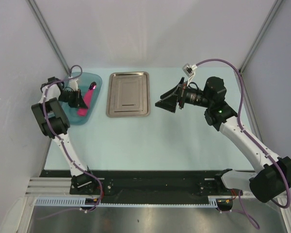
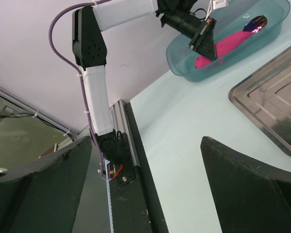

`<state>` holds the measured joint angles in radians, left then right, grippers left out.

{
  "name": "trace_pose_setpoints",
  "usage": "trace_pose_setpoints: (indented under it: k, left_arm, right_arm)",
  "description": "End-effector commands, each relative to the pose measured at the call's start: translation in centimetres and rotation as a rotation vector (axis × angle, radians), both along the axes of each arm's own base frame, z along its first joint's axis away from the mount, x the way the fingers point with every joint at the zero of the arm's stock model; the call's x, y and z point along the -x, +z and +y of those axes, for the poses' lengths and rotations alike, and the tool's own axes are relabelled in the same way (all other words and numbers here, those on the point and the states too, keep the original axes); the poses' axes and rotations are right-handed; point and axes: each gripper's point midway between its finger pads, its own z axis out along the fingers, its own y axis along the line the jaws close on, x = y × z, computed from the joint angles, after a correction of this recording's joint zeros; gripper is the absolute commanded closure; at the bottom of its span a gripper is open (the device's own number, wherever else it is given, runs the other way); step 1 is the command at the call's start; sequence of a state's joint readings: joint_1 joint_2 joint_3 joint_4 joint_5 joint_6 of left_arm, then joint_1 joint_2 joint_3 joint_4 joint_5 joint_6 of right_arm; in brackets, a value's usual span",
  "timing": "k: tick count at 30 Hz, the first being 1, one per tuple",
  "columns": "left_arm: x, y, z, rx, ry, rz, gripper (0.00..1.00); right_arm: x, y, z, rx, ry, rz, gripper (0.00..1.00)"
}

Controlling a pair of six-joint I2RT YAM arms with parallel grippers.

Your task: Place the utensils on the paper napkin and roll it up

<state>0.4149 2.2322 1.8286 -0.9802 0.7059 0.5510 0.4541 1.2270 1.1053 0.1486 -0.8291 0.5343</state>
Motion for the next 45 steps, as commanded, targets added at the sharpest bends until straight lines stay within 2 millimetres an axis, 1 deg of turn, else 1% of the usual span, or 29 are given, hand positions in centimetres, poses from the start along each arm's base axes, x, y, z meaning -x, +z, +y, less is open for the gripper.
trace_pose_setpoints:
  k: [1, 6, 10, 11, 12, 14, 17, 20, 21, 24, 25, 28, 29, 30, 31, 32, 34, 35, 36, 37, 38, 40, 41, 42, 43, 44, 45]
  left_arm:
    - [0.3, -1.4, 0.5, -0.001, -0.013, 0.016, 1.0]
    - [0.4, -2.9, 0.7, -0.001, 0.008, 0.054, 0.97]
    - [0.3, -3.8, 1.0, -0.016, 0.027, 0.072, 0.82]
    - [0.1, -3.9, 1.2, -0.02, 0.038, 0.067, 0.8]
    - [0.3, -4.1, 1.3, -0.032, 0.046, 0.073, 0.77]
    - [-0.1, -4.1, 1.7, -0.056, 0.062, 0.057, 0.76]
    - [-0.1, -4.0, 2.0, -0.08, 0.068, 0.053, 0.72]
    - [-0.3, -3.4, 2.5, -0.111, 0.077, 0.026, 0.67]
    - [-0.3, -3.2, 2.6, -0.119, 0.083, 0.021, 0.64]
    - [-0.7, -2.3, 3.2, -0.154, 0.101, -0.008, 0.58]
    - [-0.8, -1.7, 3.5, -0.178, 0.107, -0.021, 0.58]
    - [-1.4, -0.8, 4.1, -0.211, 0.128, -0.063, 0.54]
    - [-1.6, 0.3, 4.3, -0.225, 0.142, -0.085, 0.53]
    - [-1.5, 0.6, 4.3, -0.23, 0.148, -0.094, 0.46]
    - [-1.9, 1.3, 4.5, -0.243, 0.156, -0.12, 0.44]
    - [-2.0, 2.6, 4.7, -0.261, 0.165, -0.149, 0.44]
    - [-2.1, 3.4, 5.0, -0.281, 0.18, -0.176, 0.33]
    - [-2.2, 4.7, 5.3, -0.303, 0.192, -0.204, 0.24]
    - [-2.2, 5.0, 5.3, -0.31, 0.198, -0.214, 0.22]
    - [-2.3, 5.7, 5.5, -0.32, 0.207, -0.232, 0.11]
    - [-2.3, 6.7, 5.6, -0.335, 0.218, -0.254, 0.06]
    - [-2.5, 8.0, 5.8, -0.351, 0.228, -0.293, 0.05]
    - [-2.6, 8.8, 6.0, -0.362, 0.236, -0.314, 0.04]
    - [-2.8, 10.4, 6.0, -0.377, 0.246, -0.35, 0.04]
    - [-2.9, 11.2, 6.2, -0.385, 0.257, -0.368, 0.0]
    - [-2.9, 12.4, 6.2, -0.394, 0.264, -0.397, 0.0]
    - [-2.9, 14.2, 5.7, -0.392, 0.27, -0.427, 0.0]
  right_arm:
    - [0.1, 0.9, 0.1, -0.025, 0.016, -0.035, 0.0]
    - [-0.1, 0.6, 0.1, -0.025, 0.012, -0.024, 0.0]
    - [-0.1, 0.5, 0.1, -0.026, 0.015, -0.021, 0.0]
    - [-0.2, 0.4, 0.2, -0.025, 0.017, -0.015, 0.0]
    - [-0.1, 0.5, 0.2, -0.028, 0.017, -0.021, 0.0]
    - [-0.2, 0.5, 0.2, -0.03, 0.017, -0.013, 0.0]
    - [-0.2, 0.5, 0.2, -0.033, 0.017, -0.012, 0.0]
    - [-0.2, 0.5, 0.3, -0.036, 0.021, -0.008, 0.0]
    - [-0.2, 0.7, 0.3, -0.039, 0.021, -0.011, 0.0]
    - [-0.2, 0.7, 0.4, -0.042, 0.021, -0.011, 0.01]
    - [-0.2, 0.8, 0.4, -0.043, 0.023, -0.012, 0.0]
    - [-0.2, 1.1, 0.4, -0.045, 0.024, -0.021, 0.0]
    - [-0.1, 1.2, 0.5, -0.045, 0.027, -0.023, 0.0]
    - [-0.2, 1.2, 0.6, -0.044, 0.027, -0.024, 0.0]
    - [-0.2, 1.5, 0.6, -0.046, 0.027, -0.029, 0.0]
    - [-0.2, 1.6, 0.6, -0.048, 0.027, -0.032, 0.0]
    - [-0.3, 2.0, 0.6, -0.044, 0.025, -0.049, 0.0]
    - [-0.4, 2.0, 0.6, -0.041, 0.022, -0.052, 0.0]
    - [-0.4, 2.0, 0.6, -0.034, 0.018, -0.06, 0.0]
    - [-0.5, 2.2, 0.5, -0.034, 0.016, -0.066, 0.0]
    - [-0.5, 2.4, 0.5, -0.033, 0.013, -0.07, 0.0]
    - [-0.6, 2.5, 0.3, -0.031, 0.008, -0.076, 0.0]
    - [-0.5, 2.9, 0.2, -0.034, 0.006, -0.089, 0.0]
    - [-0.6, 2.8, 0.1, -0.029, 0.0, -0.085, 0.0]
    - [-0.8, 2.9, -0.2, -0.023, -0.011, -0.097, 0.0]
    - [-1.0, 3.1, -0.5, -0.023, -0.03, -0.101, 0.0]
    - [-1.2, 3.2, -0.8, -0.02, -0.042, -0.1, 0.0]
